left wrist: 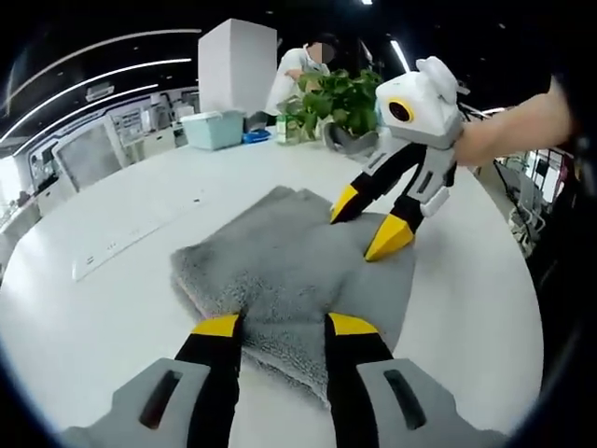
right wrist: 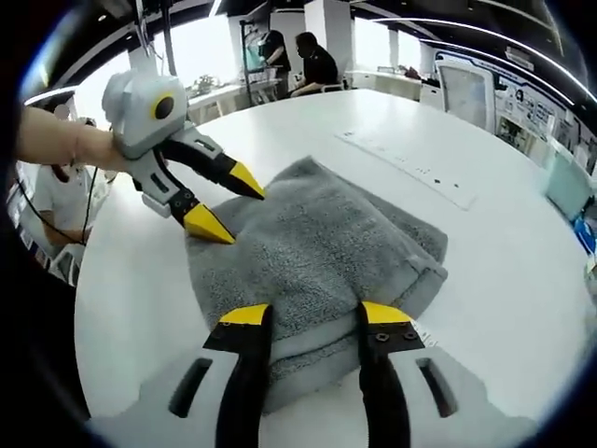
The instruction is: Fold the towel on the table until its edges align and the towel forms a compact rectangular stack.
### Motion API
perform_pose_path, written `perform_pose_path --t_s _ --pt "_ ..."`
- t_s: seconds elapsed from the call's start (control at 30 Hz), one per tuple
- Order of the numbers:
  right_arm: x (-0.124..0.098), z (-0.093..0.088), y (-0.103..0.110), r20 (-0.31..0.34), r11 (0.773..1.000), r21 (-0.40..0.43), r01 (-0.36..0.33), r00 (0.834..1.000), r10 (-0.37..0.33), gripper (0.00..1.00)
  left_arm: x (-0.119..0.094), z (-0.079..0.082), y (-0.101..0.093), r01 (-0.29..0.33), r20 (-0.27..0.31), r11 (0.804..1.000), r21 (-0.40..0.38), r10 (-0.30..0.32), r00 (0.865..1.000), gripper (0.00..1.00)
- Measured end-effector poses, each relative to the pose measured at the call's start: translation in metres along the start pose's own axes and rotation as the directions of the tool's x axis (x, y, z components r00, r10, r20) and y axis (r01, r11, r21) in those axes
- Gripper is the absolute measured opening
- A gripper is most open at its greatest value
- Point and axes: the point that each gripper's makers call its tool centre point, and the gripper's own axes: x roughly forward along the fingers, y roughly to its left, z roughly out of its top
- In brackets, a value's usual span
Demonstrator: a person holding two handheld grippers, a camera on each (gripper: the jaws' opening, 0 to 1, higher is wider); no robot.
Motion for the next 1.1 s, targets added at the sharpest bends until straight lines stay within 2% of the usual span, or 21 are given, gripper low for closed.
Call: perform_pose_path --t_s 0.1,0.2,0.27,0.3,0.37,0.4,0.5,0.6,0.67,0.7,0.73,0.77,0.8,0.83,0.9,0.93,1.0,1.07,1.1 --pt "0.000 -0.002 0.000 0.017 1.000 0.005 0.010 1.000 -0.010 0.36 0.002 0.000 0.000 -0.035 -0.040 0.999 0.001 0.035 0.999 0.36" --pt "0.000 -0.001 0.002 0.034 0.999 -0.004 0.054 0.998 -0.054 0.36 0.001 0.001 -0.002 -0.057 -0.059 0.998 0.008 0.058 0.997 0.35" --pt "0.000 -0.001 0.003 0.046 0.997 -0.013 0.070 0.997 -0.069 0.36 0.000 0.000 0.000 -0.068 -0.070 0.997 -0.021 0.066 0.995 0.35" --pt "-0.001 0.000 0.001 0.055 0.997 0.011 0.073 0.996 -0.074 0.36 -0.001 -0.001 0.000 -0.069 -0.085 0.996 -0.055 0.064 0.994 0.35" --pt "-0.003 0.001 0.001 0.066 0.995 0.062 0.074 0.995 -0.078 0.37 -0.003 0.002 0.001 -0.059 -0.095 0.997 -0.045 0.055 0.994 0.36" --pt "-0.005 0.004 0.002 0.092 0.997 0.021 0.075 0.993 -0.076 0.37 -0.006 0.002 0.001 -0.056 -0.104 0.996 -0.070 0.049 0.993 0.36" --pt "-0.022 0.005 0.004 0.127 0.991 0.090 0.098 0.986 -0.109 0.44 -0.021 0.004 0.000 -0.077 -0.111 0.985 -0.154 0.060 0.992 0.36" --pt "-0.047 0.010 0.011 0.193 0.986 0.113 0.123 0.971 -0.143 0.61 -0.048 0.010 -0.013 -0.075 -0.073 0.991 -0.112 0.067 0.995 0.40" --pt "-0.065 0.011 0.024 0.258 0.984 0.131 0.116 0.955 -0.147 0.71 -0.074 0.022 -0.025 -0.092 0.024 0.993 -0.074 0.094 0.995 0.46" --pt "-0.076 0.006 0.032 0.270 0.981 0.152 0.122 0.950 -0.160 0.75 -0.087 0.027 -0.031 -0.101 0.072 0.992 -0.076 0.106 0.992 0.53" --pt "-0.080 0.005 0.034 0.279 0.980 0.157 0.122 0.947 -0.162 0.80 -0.100 0.032 -0.039 -0.104 0.120 0.991 -0.087 0.114 0.986 0.60" --pt "-0.089 0.002 0.042 0.305 0.978 0.168 0.119 0.938 -0.167 0.86 -0.119 0.038 -0.049 -0.112 0.189 0.989 -0.101 0.129 0.974 0.67" --pt "-0.096 -0.002 0.049 0.312 0.978 0.169 0.118 0.935 -0.167 0.89 -0.133 0.039 -0.054 -0.123 0.218 0.987 -0.108 0.144 0.965 0.76" --pt "-0.104 -0.008 0.057 0.317 0.978 0.174 0.119 0.933 -0.170 0.93 -0.151 0.037 -0.061 -0.142 0.247 0.982 -0.125 0.169 0.954 0.81" --pt "-0.119 -0.014 0.072 0.340 0.976 0.184 0.115 0.925 -0.173 0.99 -0.176 0.036 -0.069 -0.171 0.292 0.974 -0.148 0.209 0.933 0.90" --pt "-0.125 -0.015 0.077 0.354 0.977 0.179 0.113 0.919 -0.172 0.99 -0.195 0.035 -0.072 -0.200 0.327 0.961 -0.190 0.254 0.910 0.96" --pt "-0.139 -0.022 0.094 0.350 0.980 0.164 0.111 0.922 -0.163 0.99 -0.224 0.033 -0.077 -0.236 0.371 0.941 -0.243 0.315 0.873 0.99" --pt "-0.154 -0.028 0.109 0.342 0.983 0.136 0.126 0.925 -0.166 0.99 -0.244 0.031 -0.077 -0.276 0.394 0.919 -0.280 0.372 0.840 1.00" --pt "-0.161 -0.030 0.114 0.340 0.982 0.135 0.134 0.925 -0.173 0.99 -0.255 0.028 -0.078 -0.286 0.397 0.909 -0.304 0.394 0.829 1.00"
